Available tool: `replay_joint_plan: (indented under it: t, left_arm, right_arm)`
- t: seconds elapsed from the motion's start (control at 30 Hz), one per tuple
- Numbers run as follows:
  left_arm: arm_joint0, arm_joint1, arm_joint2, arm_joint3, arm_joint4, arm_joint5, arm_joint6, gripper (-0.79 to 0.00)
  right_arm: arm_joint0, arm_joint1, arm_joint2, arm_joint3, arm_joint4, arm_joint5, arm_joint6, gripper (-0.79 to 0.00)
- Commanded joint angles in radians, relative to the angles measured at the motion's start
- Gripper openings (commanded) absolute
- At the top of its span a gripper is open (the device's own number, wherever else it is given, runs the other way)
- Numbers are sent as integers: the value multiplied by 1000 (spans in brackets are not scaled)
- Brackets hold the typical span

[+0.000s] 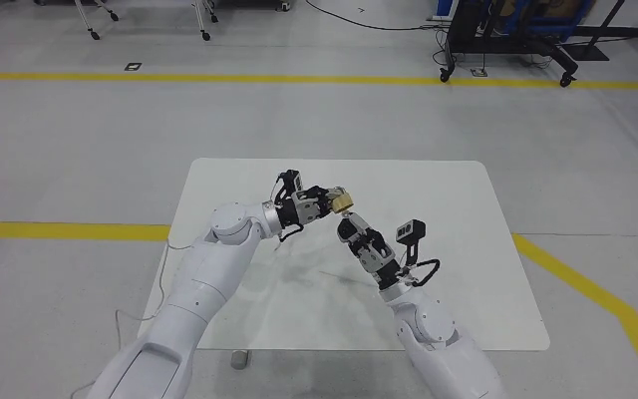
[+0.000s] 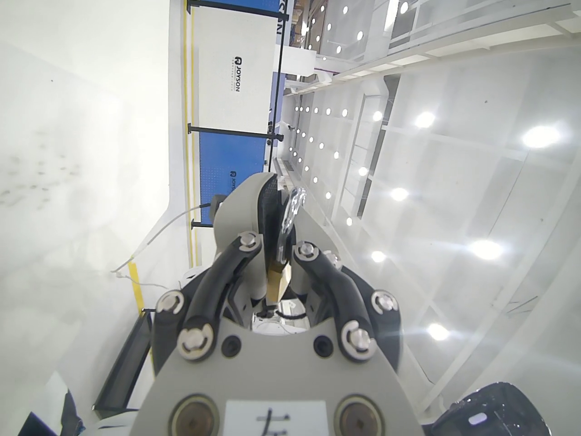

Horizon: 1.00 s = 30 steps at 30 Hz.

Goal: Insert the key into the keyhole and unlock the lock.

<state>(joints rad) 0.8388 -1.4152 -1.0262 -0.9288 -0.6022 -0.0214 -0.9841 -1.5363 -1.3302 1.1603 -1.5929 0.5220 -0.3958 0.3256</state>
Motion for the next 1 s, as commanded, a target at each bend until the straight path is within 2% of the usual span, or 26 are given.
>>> replay_joint_plan:
  t: [0.0,0.2,0.33,0.43,0.5,0.8,0.97]
  left_arm:
    - [1,1,0,-3,6,-2,0,-785]
    - [2,2,3,-12,17,-4,-12,-785]
    - [1,2,4,-11,18,-4,-16,-785]
    - [0,1,6,-10,18,-4,-18,-785]
    - [-1,1,8,-10,19,-5,-20,-785]
    - [-6,1,15,-14,44,-33,-24,-785]
    - [-3,4,12,-31,88,-85,15,-785]
  right_arm:
    - [3,1,9,5,54,15,33,-600]
    - [17,2,21,22,101,50,77,-554]
    - [20,0,15,23,112,56,95,-597]
    - [21,0,14,24,114,60,102,-693]
    - [21,0,14,23,118,67,106,-785]
    - [22,-4,12,25,216,108,150,-785]
    - [31,-11,6,47,425,192,244,-785]
